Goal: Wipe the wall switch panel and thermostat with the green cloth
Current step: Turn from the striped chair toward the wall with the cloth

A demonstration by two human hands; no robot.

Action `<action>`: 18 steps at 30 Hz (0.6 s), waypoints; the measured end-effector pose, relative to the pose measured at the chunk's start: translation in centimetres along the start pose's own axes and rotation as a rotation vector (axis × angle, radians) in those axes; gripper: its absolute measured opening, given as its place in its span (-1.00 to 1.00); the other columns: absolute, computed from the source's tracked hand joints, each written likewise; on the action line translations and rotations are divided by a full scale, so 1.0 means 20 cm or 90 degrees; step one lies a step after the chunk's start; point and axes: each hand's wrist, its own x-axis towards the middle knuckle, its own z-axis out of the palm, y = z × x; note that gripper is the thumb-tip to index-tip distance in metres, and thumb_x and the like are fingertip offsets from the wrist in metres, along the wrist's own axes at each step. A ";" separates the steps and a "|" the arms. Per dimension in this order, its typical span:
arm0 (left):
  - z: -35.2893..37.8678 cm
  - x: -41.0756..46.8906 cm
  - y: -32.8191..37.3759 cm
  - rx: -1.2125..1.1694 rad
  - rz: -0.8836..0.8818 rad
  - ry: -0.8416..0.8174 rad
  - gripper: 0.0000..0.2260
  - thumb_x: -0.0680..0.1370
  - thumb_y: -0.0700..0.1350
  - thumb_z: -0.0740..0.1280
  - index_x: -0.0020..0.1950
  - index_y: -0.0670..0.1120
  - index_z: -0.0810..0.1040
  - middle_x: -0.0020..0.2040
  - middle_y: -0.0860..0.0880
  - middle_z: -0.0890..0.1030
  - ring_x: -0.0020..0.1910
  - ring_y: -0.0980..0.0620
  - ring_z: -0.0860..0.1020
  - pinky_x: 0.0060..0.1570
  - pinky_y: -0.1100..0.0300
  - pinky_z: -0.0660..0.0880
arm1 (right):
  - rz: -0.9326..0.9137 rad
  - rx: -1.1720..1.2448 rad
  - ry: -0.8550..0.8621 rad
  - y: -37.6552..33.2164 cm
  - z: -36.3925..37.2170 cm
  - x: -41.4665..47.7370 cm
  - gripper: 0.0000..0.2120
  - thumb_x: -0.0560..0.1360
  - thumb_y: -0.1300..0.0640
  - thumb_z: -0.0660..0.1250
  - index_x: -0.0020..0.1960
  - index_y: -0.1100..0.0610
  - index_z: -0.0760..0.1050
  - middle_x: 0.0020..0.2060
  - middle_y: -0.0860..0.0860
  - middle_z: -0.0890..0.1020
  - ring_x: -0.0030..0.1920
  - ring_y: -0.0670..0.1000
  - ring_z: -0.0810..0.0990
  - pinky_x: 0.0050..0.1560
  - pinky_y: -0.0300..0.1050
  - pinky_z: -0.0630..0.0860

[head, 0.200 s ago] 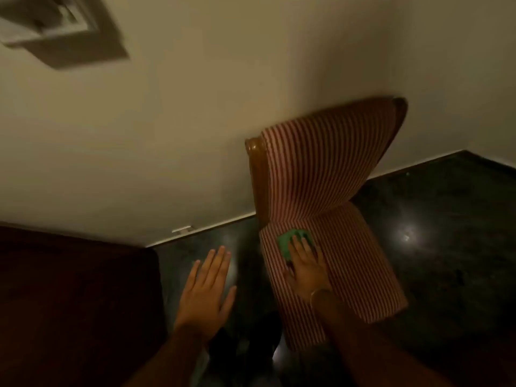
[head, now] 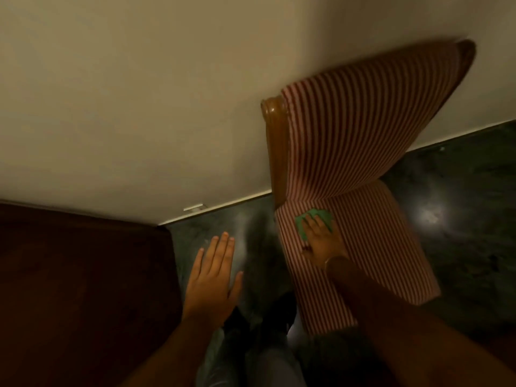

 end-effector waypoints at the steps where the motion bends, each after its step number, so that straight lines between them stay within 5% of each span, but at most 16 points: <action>1: 0.02 -0.02 -0.02 0.008 -0.011 -0.001 -0.34 0.73 0.20 0.10 0.75 -0.13 0.23 0.75 -0.10 0.22 0.73 -0.13 0.20 0.69 -0.07 0.00 | 0.003 -0.008 -0.024 0.02 0.02 0.03 -0.16 0.68 -0.12 0.21 0.73 0.07 -0.23 0.73 0.05 -0.16 0.73 0.11 -0.20 0.69 0.28 -0.25; 8: 0.09 -0.06 -0.10 0.024 -0.057 -0.020 -0.32 0.75 0.20 0.12 0.78 -0.04 0.00 0.79 -0.03 0.05 0.77 -0.08 0.01 0.70 -0.06 -0.06 | 0.025 0.063 0.061 0.09 0.10 0.18 -0.29 0.70 0.09 0.19 0.74 0.03 -0.10 0.74 0.00 -0.03 0.73 0.08 -0.07 0.74 0.11 -0.14; 12: 0.05 -0.08 -0.13 0.053 -0.073 0.014 -0.33 0.71 0.18 0.20 0.77 -0.08 0.20 0.76 -0.06 0.20 0.74 -0.11 0.18 0.64 -0.09 0.08 | 0.048 0.219 0.076 0.08 0.04 0.21 -0.50 0.73 0.14 0.22 0.65 0.05 0.28 0.63 0.07 0.35 0.64 0.16 0.27 0.69 0.07 0.13; 15: -0.09 -0.12 -0.15 0.071 -0.110 0.044 -0.33 0.67 0.18 0.18 0.73 -0.10 0.31 0.74 -0.06 0.27 0.71 -0.11 0.27 0.60 -0.05 0.16 | 0.040 0.269 0.083 0.01 -0.08 0.14 -0.45 0.70 0.19 0.27 0.66 0.04 0.27 0.50 0.16 0.51 0.46 0.26 0.52 0.48 0.18 0.47; 18: -0.28 -0.17 -0.19 0.069 -0.141 0.096 -0.30 0.62 0.20 0.24 0.71 -0.11 0.35 0.73 -0.08 0.30 0.70 -0.07 0.30 0.62 0.02 0.12 | 0.029 0.298 0.140 -0.12 -0.18 0.05 -0.36 0.65 0.26 0.32 0.67 0.01 0.23 0.56 0.13 0.46 0.52 0.23 0.47 0.55 -0.07 0.36</action>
